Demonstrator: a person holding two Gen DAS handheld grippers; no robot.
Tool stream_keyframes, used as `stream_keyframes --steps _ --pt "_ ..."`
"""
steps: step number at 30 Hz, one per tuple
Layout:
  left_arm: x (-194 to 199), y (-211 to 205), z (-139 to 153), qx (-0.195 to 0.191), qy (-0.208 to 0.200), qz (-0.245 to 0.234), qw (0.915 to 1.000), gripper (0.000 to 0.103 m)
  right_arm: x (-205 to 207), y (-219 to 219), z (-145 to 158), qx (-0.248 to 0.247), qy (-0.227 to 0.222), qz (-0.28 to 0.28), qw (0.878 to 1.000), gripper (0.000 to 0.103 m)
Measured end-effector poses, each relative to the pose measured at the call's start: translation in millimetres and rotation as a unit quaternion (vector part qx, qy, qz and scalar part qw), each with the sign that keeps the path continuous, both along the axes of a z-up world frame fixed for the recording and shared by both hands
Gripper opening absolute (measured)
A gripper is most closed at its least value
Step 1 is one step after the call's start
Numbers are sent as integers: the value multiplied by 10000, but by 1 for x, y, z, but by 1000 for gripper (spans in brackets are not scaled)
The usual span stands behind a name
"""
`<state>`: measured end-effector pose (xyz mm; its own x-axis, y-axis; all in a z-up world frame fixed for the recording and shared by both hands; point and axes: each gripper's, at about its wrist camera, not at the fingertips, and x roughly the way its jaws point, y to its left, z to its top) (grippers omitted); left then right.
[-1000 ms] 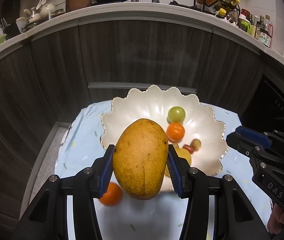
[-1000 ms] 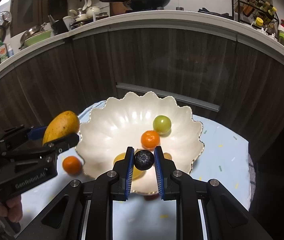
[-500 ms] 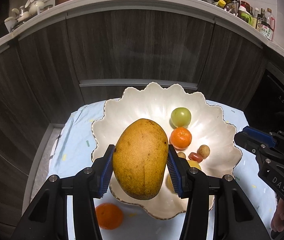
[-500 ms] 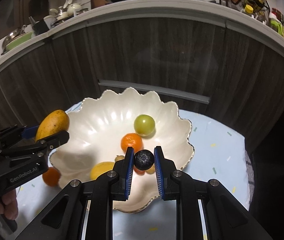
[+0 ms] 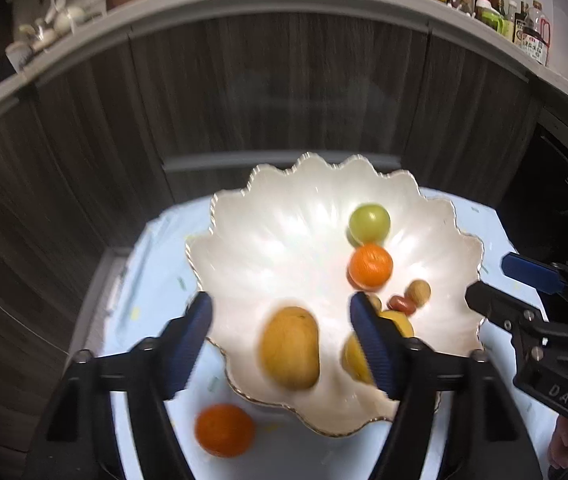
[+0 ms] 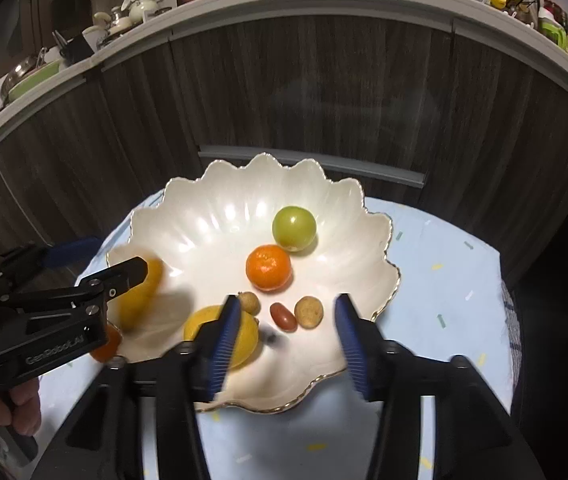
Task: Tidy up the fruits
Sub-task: 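Carry the mango and blueberry over the bowl and open both tools, then withdraw both open tools toward the last mandarin and red date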
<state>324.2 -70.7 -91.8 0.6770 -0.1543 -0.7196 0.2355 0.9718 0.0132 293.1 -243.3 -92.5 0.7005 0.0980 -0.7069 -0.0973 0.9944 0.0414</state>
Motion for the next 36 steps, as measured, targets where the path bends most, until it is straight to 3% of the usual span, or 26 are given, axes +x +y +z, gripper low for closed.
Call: stream_keyframes --steps 7,9,24,36 --pt "-6 6 16 187 -293 114 9993 91 -10 -2 14 -206 -310 -330 9988 84" --pt "-7 8 18 221 -330 174 9991 94 -13 -2 18 -291 -426 -413 9978 87" --pt "-39 28 24 185 -479 427 9978 98 -40 8 21 -384 -548 -368 9971 87" --pt "-67 38 17 90 -556 336 9978 98 -60 13 1 -289 -409 -342 9982 87"
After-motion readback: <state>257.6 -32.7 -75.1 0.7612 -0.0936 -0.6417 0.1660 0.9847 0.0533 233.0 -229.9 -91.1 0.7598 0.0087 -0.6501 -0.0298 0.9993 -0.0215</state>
